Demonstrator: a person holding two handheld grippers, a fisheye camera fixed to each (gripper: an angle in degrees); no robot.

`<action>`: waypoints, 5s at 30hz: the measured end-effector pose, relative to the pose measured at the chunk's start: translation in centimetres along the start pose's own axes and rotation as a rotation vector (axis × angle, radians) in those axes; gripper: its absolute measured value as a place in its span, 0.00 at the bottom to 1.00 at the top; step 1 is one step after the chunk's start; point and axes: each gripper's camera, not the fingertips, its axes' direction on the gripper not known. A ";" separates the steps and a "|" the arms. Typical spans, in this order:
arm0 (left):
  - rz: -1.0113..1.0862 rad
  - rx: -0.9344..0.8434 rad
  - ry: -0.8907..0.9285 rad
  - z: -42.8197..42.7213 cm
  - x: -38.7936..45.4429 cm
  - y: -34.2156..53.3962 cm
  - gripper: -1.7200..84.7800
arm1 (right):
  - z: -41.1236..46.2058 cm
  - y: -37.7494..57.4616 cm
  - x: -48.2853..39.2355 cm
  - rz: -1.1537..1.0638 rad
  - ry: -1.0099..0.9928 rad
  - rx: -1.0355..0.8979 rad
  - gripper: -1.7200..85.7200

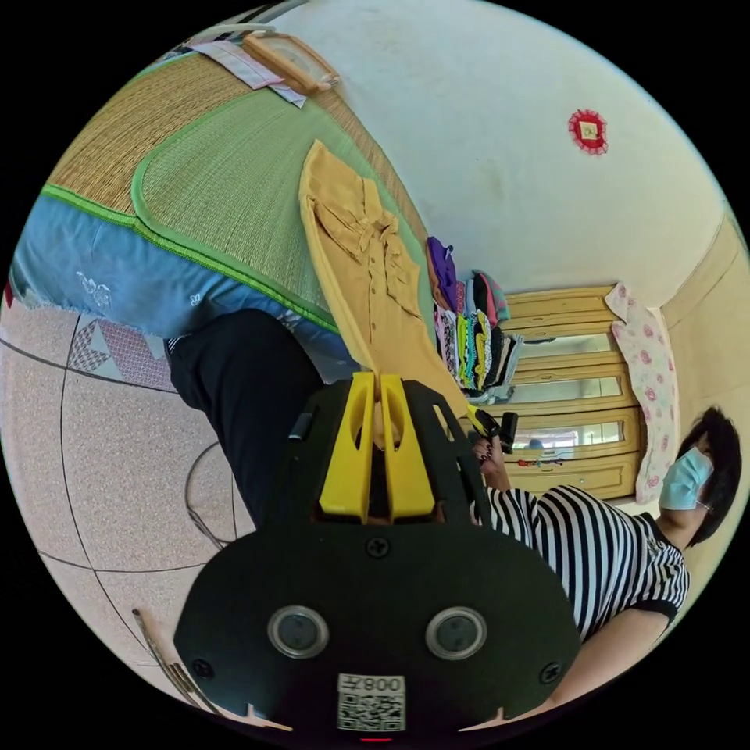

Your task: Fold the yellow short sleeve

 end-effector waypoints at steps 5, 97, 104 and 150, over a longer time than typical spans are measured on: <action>0.025 0.015 0.037 -2.3 0.9 3.6 0.03 | -1.5 2.2 -0.6 -0.039 -0.013 0.010 0.02; 0.151 0.158 0.257 -2.9 1.2 2.4 0.03 | -6.5 6.0 1.0 -0.161 -0.129 0.162 0.02; 0.178 0.166 0.250 -0.9 0.8 -4.7 0.03 | -4.8 0.9 2.2 -0.142 -0.118 0.198 0.02; -0.205 0.077 0.064 19.4 -21.2 -42.2 0.03 | 20.8 -30.5 19.2 0.256 -0.100 0.012 0.03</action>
